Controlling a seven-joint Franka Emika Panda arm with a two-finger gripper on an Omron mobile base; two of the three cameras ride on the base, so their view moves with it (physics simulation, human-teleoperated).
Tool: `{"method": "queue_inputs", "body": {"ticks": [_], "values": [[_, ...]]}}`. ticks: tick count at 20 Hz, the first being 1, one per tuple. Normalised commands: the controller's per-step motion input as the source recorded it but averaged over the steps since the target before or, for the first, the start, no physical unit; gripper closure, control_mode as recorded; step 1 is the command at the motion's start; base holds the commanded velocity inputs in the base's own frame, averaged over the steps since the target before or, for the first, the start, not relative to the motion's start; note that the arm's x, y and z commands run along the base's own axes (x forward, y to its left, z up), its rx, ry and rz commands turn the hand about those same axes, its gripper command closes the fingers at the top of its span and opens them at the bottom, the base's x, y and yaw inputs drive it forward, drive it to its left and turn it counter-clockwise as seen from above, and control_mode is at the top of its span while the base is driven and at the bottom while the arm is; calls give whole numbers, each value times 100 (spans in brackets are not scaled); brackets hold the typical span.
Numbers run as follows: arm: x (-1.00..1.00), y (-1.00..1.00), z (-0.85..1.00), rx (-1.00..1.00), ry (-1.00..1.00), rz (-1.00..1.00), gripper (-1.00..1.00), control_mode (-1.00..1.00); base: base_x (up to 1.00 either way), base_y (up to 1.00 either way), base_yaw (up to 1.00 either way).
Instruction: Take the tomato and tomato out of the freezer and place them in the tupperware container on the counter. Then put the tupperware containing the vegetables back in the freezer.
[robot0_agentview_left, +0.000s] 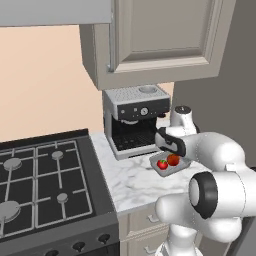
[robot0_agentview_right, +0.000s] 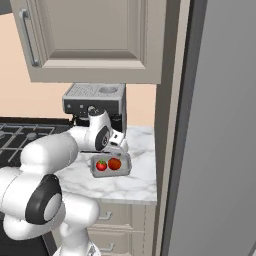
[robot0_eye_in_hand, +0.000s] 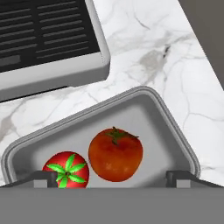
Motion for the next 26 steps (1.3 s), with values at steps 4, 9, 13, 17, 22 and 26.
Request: {"method": "queue_inputs", "body": {"ticks": [4,9,13,17,22,26], "values": [[18,-60,-11,0,0,-2,-100,-100,0,0,0],[0,-47,-29,1,0,0,-100,-100,0,0,0],[0,-30,-36,1,0,0,-100,-100,0,0,0],[0,-26,-29,2,0,0,-100,-100,0,0,0],[0,-21,-8,1,0,0,-100,-100,0,0,0],[0,0,-11,0,0,0,-100,-100,0,0,0]]}}
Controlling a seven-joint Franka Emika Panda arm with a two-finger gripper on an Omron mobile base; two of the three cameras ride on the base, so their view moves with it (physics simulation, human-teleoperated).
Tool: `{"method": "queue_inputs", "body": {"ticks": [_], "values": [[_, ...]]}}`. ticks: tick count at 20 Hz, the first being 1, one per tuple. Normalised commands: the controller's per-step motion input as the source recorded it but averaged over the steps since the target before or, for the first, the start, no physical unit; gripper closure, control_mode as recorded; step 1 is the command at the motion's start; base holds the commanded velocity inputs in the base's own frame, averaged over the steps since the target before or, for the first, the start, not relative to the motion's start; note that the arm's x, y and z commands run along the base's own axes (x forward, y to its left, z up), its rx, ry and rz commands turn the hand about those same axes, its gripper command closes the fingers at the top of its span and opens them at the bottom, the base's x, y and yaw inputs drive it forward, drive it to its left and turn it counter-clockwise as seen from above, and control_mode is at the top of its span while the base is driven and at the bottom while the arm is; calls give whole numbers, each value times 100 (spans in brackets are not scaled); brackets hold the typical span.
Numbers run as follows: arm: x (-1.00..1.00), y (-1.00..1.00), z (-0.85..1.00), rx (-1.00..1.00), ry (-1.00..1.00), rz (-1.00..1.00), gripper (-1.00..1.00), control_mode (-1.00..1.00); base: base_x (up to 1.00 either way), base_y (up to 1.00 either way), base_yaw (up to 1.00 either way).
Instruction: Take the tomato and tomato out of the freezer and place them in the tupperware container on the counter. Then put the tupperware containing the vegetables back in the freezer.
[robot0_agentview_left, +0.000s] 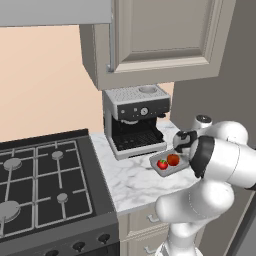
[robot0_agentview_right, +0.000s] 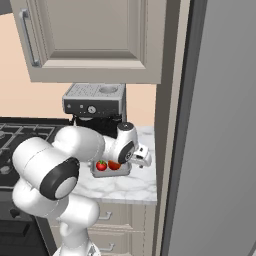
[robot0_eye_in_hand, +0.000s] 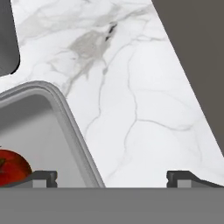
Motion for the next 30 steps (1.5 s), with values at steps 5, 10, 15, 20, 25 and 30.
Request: {"method": "queue_inputs", "body": {"ticks": [5,10,15,20,25,30], "values": [[20,0,-22,0,0,0,-100,-100,0,0,0],[27,0,-26,1,0,5,-100,-100,0,0,0],[-10,2,-34,0,0,4,-100,-100,0,0,0],[-41,12,-56,0,0,1,100,-100,0,0,0],[-52,17,-70,0,0,1,100,-100,0,0,0],[-90,27,-66,0,0,0,100,-100,0,0,0]]}}
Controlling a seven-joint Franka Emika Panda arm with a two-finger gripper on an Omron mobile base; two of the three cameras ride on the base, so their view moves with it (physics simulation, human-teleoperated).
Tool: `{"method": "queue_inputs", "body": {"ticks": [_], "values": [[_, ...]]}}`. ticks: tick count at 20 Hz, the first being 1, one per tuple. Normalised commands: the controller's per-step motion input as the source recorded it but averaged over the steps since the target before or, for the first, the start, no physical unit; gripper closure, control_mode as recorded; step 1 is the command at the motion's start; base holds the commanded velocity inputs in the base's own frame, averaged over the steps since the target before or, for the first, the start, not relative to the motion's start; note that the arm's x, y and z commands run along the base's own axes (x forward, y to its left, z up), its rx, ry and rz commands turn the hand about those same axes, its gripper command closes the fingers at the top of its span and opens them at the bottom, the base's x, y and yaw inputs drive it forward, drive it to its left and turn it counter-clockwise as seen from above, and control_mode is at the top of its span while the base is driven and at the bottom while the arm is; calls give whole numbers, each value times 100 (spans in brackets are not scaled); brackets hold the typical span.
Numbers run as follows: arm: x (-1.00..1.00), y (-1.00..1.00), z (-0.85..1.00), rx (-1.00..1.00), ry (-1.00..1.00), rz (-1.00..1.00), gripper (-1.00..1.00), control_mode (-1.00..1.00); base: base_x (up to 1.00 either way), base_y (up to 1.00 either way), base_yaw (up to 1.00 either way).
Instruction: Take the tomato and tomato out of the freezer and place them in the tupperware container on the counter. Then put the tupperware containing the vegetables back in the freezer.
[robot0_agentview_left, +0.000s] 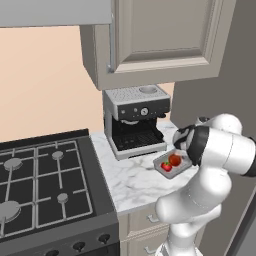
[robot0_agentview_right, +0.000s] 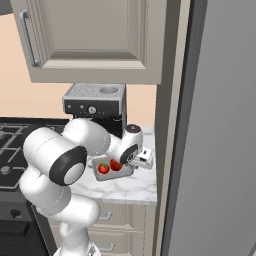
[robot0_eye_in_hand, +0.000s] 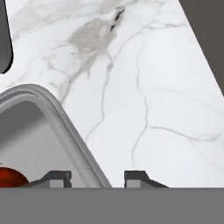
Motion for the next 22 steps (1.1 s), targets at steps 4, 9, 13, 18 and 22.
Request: {"method": "queue_inputs", "body": {"ticks": [4,9,13,18,22], "values": [[-100,23,-26,0,-3,-11,100,-100,0,0,0],[-93,32,0,2,0,-16,100,-100,0,0,0],[-70,27,6,13,2,-17,100,-100,0,0,0],[-40,19,40,18,2,-22,100,-100,0,0,0],[-20,28,73,7,0,-23,100,-100,0,0,0]]}}
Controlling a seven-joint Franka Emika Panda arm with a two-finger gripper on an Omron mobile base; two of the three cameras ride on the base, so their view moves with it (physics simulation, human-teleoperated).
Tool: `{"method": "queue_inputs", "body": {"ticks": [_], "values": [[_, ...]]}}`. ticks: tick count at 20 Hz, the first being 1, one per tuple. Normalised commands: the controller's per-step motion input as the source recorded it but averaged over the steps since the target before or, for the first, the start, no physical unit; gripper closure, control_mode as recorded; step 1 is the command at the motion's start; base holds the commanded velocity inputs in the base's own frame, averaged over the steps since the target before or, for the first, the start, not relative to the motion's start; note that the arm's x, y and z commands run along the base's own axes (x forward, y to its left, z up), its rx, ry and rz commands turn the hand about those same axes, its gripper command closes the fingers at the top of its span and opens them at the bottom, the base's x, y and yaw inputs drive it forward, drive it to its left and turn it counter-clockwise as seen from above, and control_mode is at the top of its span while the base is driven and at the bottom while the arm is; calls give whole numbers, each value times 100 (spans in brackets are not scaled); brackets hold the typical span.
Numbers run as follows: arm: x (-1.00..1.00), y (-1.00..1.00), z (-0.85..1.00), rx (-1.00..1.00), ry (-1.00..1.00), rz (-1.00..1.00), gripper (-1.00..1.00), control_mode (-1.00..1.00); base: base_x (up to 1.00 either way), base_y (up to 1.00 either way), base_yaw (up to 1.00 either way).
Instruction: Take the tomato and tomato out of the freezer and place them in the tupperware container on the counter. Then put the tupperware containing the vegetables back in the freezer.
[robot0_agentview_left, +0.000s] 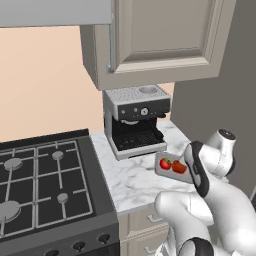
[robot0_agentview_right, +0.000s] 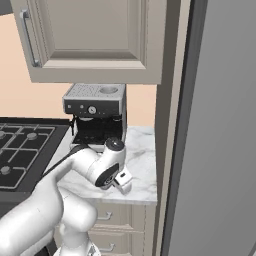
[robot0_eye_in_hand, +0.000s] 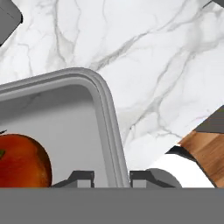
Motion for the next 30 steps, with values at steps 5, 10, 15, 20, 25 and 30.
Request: {"method": "queue_inputs", "body": {"ticks": [5,10,15,20,25,30], "values": [[-38,26,100,0,0,-13,100,-100,0,0,0],[-53,9,100,0,2,0,100,-100,0,0,0],[-33,19,100,0,8,0,100,-100,0,0,0],[-60,7,100,0,7,0,100,-100,0,0,0],[-87,8,100,0,2,1,100,-100,0,0,0],[-100,2,82,0,-1,0,100,-100,0,0,0]]}}
